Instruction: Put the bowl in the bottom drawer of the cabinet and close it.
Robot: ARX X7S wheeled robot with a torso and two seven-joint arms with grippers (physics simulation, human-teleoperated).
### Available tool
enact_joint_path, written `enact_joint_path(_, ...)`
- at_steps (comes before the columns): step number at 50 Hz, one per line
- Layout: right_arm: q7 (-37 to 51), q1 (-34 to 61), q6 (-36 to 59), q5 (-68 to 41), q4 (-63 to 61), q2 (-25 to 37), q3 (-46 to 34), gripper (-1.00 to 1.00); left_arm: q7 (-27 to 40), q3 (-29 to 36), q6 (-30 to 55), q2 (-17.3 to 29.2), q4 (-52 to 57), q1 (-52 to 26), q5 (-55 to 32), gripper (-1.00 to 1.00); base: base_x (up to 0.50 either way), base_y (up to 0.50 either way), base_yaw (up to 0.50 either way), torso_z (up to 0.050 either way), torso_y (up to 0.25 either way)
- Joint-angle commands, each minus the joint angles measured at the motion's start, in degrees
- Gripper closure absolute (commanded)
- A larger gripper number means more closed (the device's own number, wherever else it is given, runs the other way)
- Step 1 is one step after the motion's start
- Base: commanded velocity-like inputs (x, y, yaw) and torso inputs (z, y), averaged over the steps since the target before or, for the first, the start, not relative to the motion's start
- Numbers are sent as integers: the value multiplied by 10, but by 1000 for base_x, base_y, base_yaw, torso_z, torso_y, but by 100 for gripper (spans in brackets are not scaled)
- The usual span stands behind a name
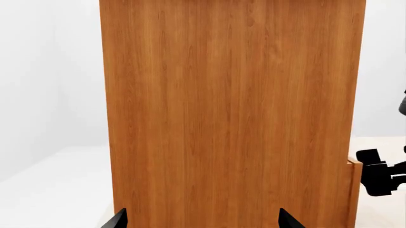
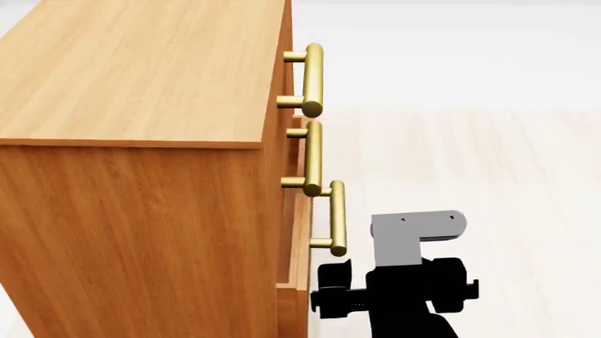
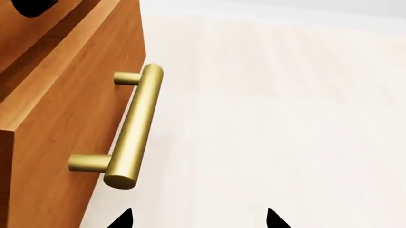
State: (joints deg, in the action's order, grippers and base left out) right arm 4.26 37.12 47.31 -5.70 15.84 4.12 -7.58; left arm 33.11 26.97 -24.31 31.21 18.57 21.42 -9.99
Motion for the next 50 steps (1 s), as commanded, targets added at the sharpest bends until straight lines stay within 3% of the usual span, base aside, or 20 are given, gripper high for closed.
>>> enact_joint_path(1,8,6,-9,-17,19,-10,-9,-100,1,1,0,0,0,0,0,-100,0,0,0,0,0)
enact_joint_path(30,2,21,-46,-50,68,-16,-61,-100,3,3,2,2,3,-1,-2,-100,0,0,0,0,0)
enact_joint_path(50,-114,-8,66,-141,-51,39,-95,-100,3,3,-1,2,-1,-2,-1,-100,0,0,0,0,0)
